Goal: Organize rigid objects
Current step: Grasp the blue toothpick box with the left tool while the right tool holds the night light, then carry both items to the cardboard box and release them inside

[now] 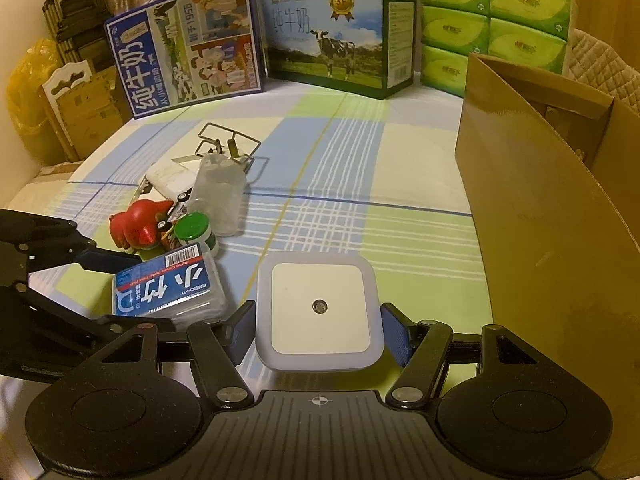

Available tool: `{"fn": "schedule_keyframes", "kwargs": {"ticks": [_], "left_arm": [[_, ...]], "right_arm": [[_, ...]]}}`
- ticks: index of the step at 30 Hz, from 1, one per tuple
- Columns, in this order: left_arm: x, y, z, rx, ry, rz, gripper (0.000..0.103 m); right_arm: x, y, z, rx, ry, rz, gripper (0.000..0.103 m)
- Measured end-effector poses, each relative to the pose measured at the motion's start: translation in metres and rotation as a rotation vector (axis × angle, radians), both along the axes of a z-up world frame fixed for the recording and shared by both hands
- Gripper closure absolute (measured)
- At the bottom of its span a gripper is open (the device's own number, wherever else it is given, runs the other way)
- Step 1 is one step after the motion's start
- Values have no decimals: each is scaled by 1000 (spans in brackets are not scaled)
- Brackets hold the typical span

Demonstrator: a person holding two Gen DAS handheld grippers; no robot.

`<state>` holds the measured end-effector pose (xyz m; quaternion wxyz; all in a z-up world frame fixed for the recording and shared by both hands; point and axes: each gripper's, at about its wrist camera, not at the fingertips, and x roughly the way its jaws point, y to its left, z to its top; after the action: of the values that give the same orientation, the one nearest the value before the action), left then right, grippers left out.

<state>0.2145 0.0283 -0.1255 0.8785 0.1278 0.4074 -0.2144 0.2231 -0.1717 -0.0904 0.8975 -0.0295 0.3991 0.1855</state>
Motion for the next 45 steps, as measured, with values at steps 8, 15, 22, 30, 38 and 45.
{"fn": "schedule_keyframes", "kwargs": {"ticks": [8, 15, 22, 30, 38, 45], "left_arm": [[0, -14, -4, 25, -13, -36, 49], [-3, -16, -3, 20, 0, 17, 50], [-8, -10, 12, -44, -11, 115, 51], [-26, -14, 60, -59, -70, 240, 51], [-31, -73, 134, -109, -139, 172, 51], [-21, -164, 161, -152, -148, 27, 51]], "right_arm": [[1, 0, 1, 4, 8, -9, 41], [2, 0, 5, 1, 3, -31, 41], [3, -5, 11, 28, -23, -60, 41], [-11, -13, 58, 109, -90, -62, 41], [-32, -76, 139, 138, -198, -135, 41], [-35, -172, 148, 58, -163, -283, 41]]}}
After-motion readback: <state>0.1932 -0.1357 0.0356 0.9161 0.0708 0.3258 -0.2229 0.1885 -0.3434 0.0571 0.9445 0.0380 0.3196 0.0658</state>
